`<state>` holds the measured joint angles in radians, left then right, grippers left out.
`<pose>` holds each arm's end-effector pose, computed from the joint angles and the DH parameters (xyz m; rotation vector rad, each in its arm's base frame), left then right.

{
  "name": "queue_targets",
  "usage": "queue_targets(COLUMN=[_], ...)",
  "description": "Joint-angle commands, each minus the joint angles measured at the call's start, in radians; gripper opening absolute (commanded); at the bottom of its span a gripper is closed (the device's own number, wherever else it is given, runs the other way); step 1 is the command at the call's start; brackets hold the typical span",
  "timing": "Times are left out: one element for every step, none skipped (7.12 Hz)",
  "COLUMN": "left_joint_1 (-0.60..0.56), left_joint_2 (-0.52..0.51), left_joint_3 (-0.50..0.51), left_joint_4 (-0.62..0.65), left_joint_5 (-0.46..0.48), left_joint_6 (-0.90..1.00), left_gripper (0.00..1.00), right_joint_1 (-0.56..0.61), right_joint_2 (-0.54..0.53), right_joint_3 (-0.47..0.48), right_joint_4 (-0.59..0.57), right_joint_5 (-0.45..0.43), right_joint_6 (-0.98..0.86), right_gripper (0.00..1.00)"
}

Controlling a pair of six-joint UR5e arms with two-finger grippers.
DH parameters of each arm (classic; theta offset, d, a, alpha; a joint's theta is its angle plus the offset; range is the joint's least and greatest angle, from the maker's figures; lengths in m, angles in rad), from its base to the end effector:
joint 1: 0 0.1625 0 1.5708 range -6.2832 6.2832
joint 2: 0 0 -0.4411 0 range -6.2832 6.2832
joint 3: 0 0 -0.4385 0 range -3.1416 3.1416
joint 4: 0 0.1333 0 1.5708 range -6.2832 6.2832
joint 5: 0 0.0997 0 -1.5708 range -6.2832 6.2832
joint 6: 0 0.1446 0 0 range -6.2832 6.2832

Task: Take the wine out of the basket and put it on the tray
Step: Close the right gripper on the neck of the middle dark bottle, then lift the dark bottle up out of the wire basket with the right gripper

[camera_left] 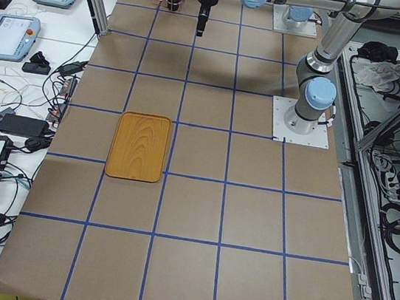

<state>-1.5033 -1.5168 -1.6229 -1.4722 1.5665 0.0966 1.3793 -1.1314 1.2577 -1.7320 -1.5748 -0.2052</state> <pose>-0.0980 -0.5362 0.4699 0.0459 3.1333 -0.1576 -0.0081 -0.7393 0.3654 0.0213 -3.1303 0.0523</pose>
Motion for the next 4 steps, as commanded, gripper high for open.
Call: queue_targets(left_joint_1=[0.0, 0.0, 0.0, 0.002], left_joint_2=[0.0, 0.0, 0.0, 0.0], left_joint_3=[0.002, 0.002, 0.002, 0.002], left_joint_4=[0.001, 0.004, 0.004, 0.004], left_joint_5=[0.007, 0.007, 0.007, 0.007], left_joint_6=[0.0, 0.0, 0.0, 0.0], left_gripper=[1.0, 1.0, 1.0, 1.0], right_joint_1=[0.0, 0.0, 0.0, 0.001], right_joint_2=[-0.054, -0.12, -0.196, -0.258], right_joint_3=[-0.02, -0.024, -0.027, -0.032], right_joint_4=[0.02, 0.087, 0.157, 0.214], right_joint_5=[-0.005, -0.011, -0.014, -0.014], right_joint_6=[0.009, 0.009, 0.009, 0.009], right_gripper=[0.19, 0.2, 0.21, 0.21])
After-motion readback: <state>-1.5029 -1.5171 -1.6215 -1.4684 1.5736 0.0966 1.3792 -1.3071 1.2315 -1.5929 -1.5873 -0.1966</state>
